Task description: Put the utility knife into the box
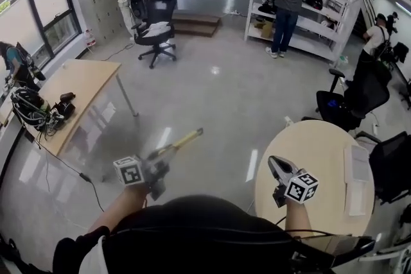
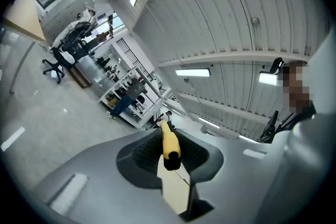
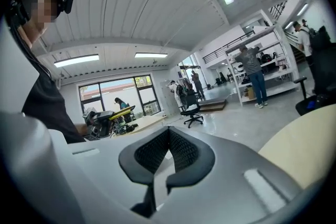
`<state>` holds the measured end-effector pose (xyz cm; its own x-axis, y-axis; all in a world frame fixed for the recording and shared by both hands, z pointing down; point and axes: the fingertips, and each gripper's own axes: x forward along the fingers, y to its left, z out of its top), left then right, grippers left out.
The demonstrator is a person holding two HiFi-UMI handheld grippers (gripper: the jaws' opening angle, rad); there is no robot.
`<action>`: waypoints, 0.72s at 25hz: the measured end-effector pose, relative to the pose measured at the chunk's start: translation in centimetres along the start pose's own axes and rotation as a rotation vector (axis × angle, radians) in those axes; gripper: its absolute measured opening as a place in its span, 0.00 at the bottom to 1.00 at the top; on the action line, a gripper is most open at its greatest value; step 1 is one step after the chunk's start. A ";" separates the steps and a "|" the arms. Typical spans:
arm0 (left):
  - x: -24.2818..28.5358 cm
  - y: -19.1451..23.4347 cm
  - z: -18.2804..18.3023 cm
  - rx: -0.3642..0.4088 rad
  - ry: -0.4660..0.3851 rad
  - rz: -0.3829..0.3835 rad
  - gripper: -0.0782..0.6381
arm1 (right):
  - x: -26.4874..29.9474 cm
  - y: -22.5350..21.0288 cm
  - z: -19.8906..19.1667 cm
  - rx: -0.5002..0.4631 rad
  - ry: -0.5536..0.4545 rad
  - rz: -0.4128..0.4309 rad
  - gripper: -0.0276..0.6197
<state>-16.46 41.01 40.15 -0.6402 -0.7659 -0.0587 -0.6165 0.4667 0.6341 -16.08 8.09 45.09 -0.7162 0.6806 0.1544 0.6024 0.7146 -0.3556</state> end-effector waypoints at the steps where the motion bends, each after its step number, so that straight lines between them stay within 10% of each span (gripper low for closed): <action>1: 2.0 -0.2 -0.1 0.005 0.023 -0.009 0.21 | -0.5 -1.4 0.5 0.005 -0.013 -0.011 0.06; 18: 40.4 -5.8 -13.8 -0.109 0.598 -0.628 0.21 | -23.3 -14.7 -1.8 0.173 -0.264 -0.762 0.06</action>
<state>-32.39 1.26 44.70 0.1696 -0.9852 -0.0269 -0.7076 -0.1407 0.6925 -7.54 -17.98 48.40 -0.9788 -0.0566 0.1969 -0.1296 0.9154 -0.3812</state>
